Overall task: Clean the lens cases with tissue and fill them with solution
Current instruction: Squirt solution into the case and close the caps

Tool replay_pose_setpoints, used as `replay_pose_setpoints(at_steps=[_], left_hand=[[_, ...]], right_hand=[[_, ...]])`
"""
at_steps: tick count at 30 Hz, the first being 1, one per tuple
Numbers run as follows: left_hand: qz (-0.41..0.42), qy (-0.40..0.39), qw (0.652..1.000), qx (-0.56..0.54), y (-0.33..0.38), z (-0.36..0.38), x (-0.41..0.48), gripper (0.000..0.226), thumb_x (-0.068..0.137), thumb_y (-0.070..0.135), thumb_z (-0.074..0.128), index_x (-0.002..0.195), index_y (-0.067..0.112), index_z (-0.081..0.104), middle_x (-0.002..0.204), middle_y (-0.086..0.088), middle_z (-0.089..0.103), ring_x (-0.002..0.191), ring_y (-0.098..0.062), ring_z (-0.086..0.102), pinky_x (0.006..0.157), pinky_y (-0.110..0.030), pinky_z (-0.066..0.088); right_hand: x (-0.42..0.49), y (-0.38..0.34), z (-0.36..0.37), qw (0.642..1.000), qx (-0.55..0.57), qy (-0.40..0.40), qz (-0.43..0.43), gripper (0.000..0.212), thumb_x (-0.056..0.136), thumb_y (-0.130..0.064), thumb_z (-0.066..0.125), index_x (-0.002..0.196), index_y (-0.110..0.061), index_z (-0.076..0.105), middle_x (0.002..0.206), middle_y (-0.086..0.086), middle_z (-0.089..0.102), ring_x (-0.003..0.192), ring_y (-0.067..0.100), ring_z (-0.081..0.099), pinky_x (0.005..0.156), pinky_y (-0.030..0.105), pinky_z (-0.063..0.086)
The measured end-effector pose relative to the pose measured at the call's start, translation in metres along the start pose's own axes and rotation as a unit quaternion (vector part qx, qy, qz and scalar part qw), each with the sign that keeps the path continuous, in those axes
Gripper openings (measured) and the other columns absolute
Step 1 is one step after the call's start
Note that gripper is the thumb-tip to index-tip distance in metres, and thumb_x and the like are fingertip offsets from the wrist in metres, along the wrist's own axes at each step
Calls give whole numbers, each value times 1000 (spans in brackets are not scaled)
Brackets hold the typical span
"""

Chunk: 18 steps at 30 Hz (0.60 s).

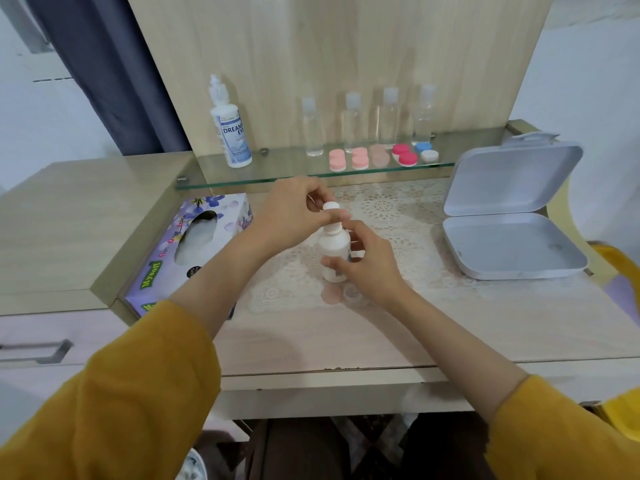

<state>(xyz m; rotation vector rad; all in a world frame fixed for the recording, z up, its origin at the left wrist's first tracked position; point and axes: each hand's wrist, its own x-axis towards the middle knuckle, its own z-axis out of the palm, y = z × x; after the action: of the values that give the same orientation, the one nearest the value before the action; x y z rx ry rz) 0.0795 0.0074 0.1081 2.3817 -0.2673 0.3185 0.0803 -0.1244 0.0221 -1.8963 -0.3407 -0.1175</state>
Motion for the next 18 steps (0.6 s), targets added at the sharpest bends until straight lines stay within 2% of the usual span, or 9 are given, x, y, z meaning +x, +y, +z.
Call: replay_pose_setpoints(at_steps=[1, 3, 4, 6, 8, 11, 13, 15, 18], left_hand=[[-10, -7, 1000, 1, 1, 0, 0, 19, 74, 32, 73, 82, 19, 61, 81, 8, 62, 75, -6, 56, 67, -15, 43], [-11, -48, 999, -18, 4, -4, 0, 15, 83, 27, 66, 96, 21, 62, 97, 8, 64, 89, -5, 58, 81, -18, 45], [2, -78, 997, -25, 5, -7, 0, 19, 87, 18, 61, 106, 22, 62, 106, 9, 64, 98, -5, 58, 88, -19, 45], [27, -125, 992, -25, 5, -12, -1, 34, 88, 2, 55, 116, 22, 62, 114, 12, 61, 105, -3, 56, 91, -12, 42], [32, -100, 994, -5, 4, -10, -1, 29, 85, 4, 60, 107, 21, 67, 106, 12, 63, 95, -3, 58, 84, -9, 42], [21, -33, 999, -6, 3, -5, 0, 19, 79, 19, 70, 98, 21, 69, 93, 11, 65, 78, -1, 56, 73, -12, 44], [28, -57, 998, -28, 1, -6, 0, 25, 84, 15, 64, 107, 24, 66, 102, 14, 63, 88, 2, 57, 82, -11, 44], [46, -106, 993, -30, 0, -8, -1, 36, 87, 3, 57, 113, 27, 62, 111, 18, 58, 102, 1, 55, 91, -13, 43], [54, -88, 995, 2, -1, -6, -1, 32, 84, 3, 60, 107, 24, 67, 106, 16, 60, 100, -7, 58, 91, -19, 45]], right_hand=[[0, 0, -1, 1000, 1, 1, 2, 52, 72, -18, 77, 118, -17, 53, 101, -2, 62, 90, 11, 57, 76, 21, 48], [0, 1, -2, 1000, 2, 0, 5, 54, 72, -17, 77, 120, -17, 53, 102, -1, 62, 90, 11, 57, 74, 16, 47], [0, 1, -2, 1000, 4, -1, 5, 55, 72, -17, 77, 121, -17, 52, 102, 0, 62, 90, 11, 57, 73, 13, 45], [0, 1, -2, 1000, 10, -2, 4, 56, 72, -15, 77, 121, -18, 52, 101, 0, 61, 89, 11, 56, 70, 10, 44], [0, 1, -2, 1000, 12, -4, 3, 56, 71, -15, 78, 121, -18, 52, 102, 0, 62, 90, 11, 56, 72, 11, 45], [0, 1, -3, 1000, 11, -3, 5, 56, 71, -15, 78, 121, -18, 53, 102, 2, 62, 91, 12, 56, 75, 17, 46], [0, 1, -3, 1000, 11, -4, 4, 56, 71, -16, 78, 121, -18, 53, 103, 2, 62, 90, 12, 57, 74, 14, 45], [0, 1, -4, 1000, 10, -5, 3, 56, 70, -16, 78, 120, -19, 53, 104, 3, 62, 88, 12, 57, 71, 12, 45], [0, 2, -3, 1000, 6, -5, 3, 57, 70, -17, 79, 120, -18, 52, 104, 2, 62, 90, 13, 57, 73, 15, 45]])
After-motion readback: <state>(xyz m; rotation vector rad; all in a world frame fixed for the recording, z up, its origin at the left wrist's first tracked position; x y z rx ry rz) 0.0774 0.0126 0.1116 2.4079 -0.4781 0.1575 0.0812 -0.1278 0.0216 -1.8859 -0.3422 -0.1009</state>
